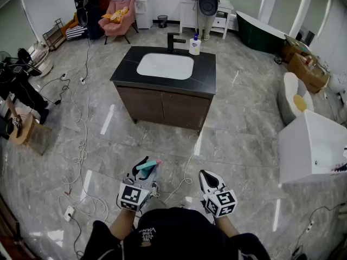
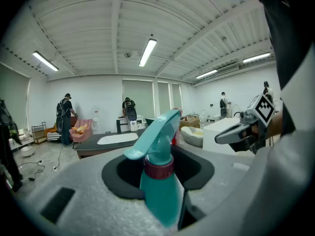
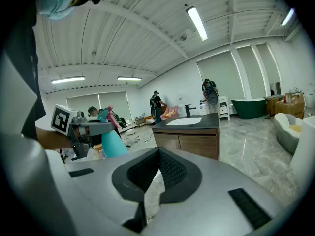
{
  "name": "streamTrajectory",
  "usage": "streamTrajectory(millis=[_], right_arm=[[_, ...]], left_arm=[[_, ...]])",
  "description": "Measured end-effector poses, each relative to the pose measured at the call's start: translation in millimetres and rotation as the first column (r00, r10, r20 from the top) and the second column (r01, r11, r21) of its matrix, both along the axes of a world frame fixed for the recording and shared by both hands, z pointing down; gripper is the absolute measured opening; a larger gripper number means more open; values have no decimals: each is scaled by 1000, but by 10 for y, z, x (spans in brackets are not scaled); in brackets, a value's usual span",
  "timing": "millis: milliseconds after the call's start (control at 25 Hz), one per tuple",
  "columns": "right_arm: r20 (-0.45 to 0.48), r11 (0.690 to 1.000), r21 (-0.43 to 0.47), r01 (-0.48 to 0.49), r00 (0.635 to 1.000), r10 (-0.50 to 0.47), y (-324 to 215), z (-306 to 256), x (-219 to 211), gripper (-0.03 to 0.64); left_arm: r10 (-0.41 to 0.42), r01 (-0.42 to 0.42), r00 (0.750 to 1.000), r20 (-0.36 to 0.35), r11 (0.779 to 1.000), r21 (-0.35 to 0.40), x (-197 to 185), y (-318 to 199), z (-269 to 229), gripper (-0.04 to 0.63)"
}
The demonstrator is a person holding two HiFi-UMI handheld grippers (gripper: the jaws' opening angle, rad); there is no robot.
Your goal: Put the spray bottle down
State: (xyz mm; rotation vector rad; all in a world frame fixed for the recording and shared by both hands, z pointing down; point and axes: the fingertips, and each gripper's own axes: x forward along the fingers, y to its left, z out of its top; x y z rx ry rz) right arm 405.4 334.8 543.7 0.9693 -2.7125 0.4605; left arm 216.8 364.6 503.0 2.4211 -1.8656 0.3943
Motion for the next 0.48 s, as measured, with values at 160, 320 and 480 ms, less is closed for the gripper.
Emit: streamTrajectory(millis=[160, 320, 480], right_arm=[[-4, 1000, 6, 0, 1000, 0, -92, -29, -100, 2], [8, 1000, -6, -7, 1000, 7, -162, -15, -248, 2], [35, 1000, -23, -22, 999, 23, -264, -9, -383, 2]], left_arm=[[4, -4, 1000, -10, 1000, -3, -80, -91, 3, 167], [21, -21, 1000, -14, 1000, -3, -194, -196, 13, 167], [34, -34, 999, -35, 999, -9, -307, -303, 48, 167]])
